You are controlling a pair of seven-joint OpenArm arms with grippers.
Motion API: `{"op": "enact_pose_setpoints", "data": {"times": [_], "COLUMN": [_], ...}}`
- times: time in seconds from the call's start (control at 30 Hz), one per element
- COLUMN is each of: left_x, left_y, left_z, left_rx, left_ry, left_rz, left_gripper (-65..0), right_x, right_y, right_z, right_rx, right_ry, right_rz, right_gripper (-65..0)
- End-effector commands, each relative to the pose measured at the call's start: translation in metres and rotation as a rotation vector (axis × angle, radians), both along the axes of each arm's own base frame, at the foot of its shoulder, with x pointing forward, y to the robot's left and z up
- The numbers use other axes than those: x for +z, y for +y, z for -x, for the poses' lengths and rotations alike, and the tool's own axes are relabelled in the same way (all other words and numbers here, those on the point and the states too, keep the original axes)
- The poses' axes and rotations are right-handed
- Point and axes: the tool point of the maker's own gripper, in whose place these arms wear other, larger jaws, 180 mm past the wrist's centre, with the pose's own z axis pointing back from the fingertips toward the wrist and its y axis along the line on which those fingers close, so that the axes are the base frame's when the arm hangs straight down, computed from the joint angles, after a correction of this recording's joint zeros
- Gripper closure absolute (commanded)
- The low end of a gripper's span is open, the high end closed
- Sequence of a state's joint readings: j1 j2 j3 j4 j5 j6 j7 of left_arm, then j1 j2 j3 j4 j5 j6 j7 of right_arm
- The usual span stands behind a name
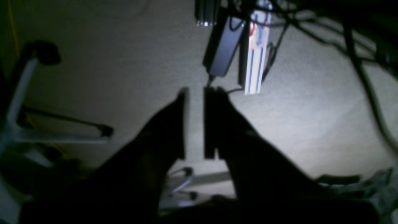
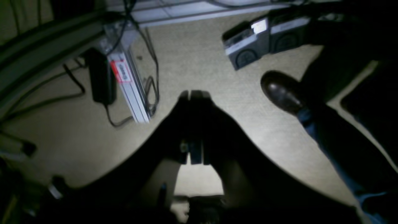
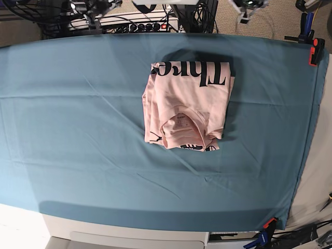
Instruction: Fold the T-shirt properly
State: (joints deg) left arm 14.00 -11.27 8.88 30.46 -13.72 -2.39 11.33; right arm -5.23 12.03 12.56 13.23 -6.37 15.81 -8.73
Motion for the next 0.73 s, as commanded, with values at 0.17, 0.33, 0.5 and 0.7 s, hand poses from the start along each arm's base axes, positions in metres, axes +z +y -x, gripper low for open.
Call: {"op": "enact_pose_setpoints", "data": {"times": [0.17, 0.33, 0.5, 0.7], "left_x": [-0.009, -0.008, -0.008, -0.006], "left_y": [-0.052, -0.080, -0.085, -0.094], "left_z": [-0.012, -0.021, -0.022, -0.030], "left_rx": [0.034, 0.039, 0.041, 0.043], "left_ry": [0.009, -0.003, -0.013, -0.035], "left_rz": [0.067, 0.111, 0.119, 0.135], "left_gripper": [-7.3, -7.3, -7.3, -7.3], "right_x": [-0.004, -0.006, -0.006, -0.006], "right_y": [0.014, 0.032, 0.034, 0.036], "right_z": [-0.011, -0.009, -0.009, -0.010], "right_rx": [-0.155, -0.353, -0.371, -0.370], "right_ry": [-0.037, -0.028, -0.024, -0.014], "right_rz": [0.006, -0.052, -0.059, -0.066], "right_gripper": [0.0, 0.0, 0.0, 0.0]}}
